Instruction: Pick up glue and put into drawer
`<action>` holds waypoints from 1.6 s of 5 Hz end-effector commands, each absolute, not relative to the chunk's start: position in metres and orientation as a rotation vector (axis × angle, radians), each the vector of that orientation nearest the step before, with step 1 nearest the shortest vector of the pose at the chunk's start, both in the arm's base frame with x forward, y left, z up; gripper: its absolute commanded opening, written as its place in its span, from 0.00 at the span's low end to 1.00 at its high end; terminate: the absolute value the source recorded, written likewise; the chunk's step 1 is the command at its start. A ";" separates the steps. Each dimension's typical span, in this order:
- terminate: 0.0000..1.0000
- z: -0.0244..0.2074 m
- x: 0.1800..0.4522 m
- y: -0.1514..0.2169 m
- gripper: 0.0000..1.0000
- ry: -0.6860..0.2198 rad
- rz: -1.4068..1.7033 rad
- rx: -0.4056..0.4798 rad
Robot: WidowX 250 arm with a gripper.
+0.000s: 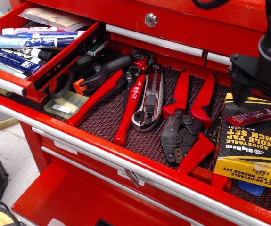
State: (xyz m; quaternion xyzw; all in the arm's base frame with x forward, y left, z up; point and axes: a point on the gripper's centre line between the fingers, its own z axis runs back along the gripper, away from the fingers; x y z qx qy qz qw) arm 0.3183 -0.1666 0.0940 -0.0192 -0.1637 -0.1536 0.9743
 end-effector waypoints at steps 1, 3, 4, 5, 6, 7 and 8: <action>0.00 0.090 0.323 -0.164 1.00 -0.365 -0.238 -0.098; 0.00 0.091 0.321 -0.167 0.00 -0.358 -0.202 -0.090; 0.00 0.103 0.317 -0.167 0.00 -0.329 -0.177 -0.076; 0.00 0.127 0.309 -0.133 0.00 -0.326 -0.074 -0.014; 0.00 0.138 0.307 -0.086 0.00 -0.340 -0.119 0.046; 0.00 0.149 0.301 -0.038 0.00 -0.325 -0.123 0.131; 0.00 0.162 0.292 0.010 0.00 -0.336 -0.070 0.202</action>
